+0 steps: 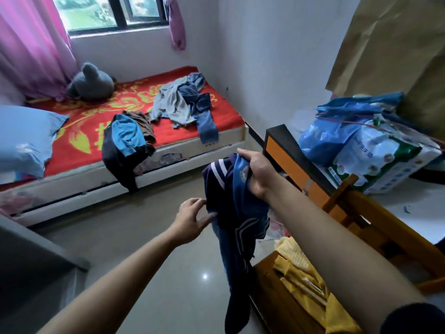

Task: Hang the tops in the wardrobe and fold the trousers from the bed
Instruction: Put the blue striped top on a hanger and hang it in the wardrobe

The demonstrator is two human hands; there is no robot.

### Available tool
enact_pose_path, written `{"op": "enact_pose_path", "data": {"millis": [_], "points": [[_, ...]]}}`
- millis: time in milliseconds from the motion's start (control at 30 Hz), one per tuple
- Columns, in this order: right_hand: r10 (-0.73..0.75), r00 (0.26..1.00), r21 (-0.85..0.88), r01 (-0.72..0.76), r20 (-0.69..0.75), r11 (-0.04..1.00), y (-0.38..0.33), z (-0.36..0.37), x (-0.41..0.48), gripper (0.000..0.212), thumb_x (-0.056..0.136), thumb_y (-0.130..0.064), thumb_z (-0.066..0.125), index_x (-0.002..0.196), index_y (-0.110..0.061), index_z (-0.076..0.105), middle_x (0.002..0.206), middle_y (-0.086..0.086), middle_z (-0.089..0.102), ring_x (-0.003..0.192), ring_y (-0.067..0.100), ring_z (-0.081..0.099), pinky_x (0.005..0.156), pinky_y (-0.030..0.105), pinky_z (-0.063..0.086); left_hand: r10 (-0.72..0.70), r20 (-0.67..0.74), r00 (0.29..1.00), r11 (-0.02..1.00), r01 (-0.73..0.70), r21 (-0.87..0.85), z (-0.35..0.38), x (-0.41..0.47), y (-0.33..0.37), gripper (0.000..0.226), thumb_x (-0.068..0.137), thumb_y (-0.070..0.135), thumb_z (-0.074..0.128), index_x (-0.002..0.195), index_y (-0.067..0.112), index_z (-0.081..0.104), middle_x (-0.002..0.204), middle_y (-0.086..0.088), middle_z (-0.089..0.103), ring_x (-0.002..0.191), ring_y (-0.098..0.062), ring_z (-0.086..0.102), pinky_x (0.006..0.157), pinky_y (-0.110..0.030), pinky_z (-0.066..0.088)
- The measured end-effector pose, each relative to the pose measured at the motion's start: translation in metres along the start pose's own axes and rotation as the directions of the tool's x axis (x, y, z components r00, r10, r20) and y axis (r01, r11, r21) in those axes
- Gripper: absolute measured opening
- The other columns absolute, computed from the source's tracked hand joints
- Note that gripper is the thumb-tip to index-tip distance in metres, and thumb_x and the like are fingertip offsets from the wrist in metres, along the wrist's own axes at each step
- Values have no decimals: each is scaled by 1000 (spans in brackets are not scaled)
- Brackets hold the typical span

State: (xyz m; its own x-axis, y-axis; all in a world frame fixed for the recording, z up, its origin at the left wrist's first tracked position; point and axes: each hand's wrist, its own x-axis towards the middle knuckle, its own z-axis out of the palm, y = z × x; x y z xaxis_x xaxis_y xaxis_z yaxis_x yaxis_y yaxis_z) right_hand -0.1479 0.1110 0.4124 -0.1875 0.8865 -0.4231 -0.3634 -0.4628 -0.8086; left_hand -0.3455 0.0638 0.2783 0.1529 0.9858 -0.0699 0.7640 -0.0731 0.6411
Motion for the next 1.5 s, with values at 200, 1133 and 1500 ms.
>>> {"op": "enact_pose_path", "data": {"millis": [200,1133,1500], "points": [[-87,987,111,102,-138,989,-10,18,14,33,103,-24,43,82,-5,60,67,7,68,65,18,69,65,27,57,-214,-181,960,968,184,-168,-29,36,-19,23,90,16,58,112,20,58,113,-4,63,103,-21,61,89,-35,50],[-84,878,-805,467,471,365,61,166,162,126,72,-43,83,157,-27,-8,164,6,-3,151,24,-1,121,43,8,-410,-612,676,825,-12,-566,-238,49,-59,26,101,26,45,89,9,60,82,-12,64,73,-24,59,70,-46,52],[-139,419,-383,895,897,228,92,324,203,29,97,-8,42,123,-13,53,115,12,64,109,28,58,89,33,41,-375,-690,619,852,524,7,-312,-50,-101,66,59,75,73,103,31,51,91,8,68,81,-14,65,71,-29,50]]}}
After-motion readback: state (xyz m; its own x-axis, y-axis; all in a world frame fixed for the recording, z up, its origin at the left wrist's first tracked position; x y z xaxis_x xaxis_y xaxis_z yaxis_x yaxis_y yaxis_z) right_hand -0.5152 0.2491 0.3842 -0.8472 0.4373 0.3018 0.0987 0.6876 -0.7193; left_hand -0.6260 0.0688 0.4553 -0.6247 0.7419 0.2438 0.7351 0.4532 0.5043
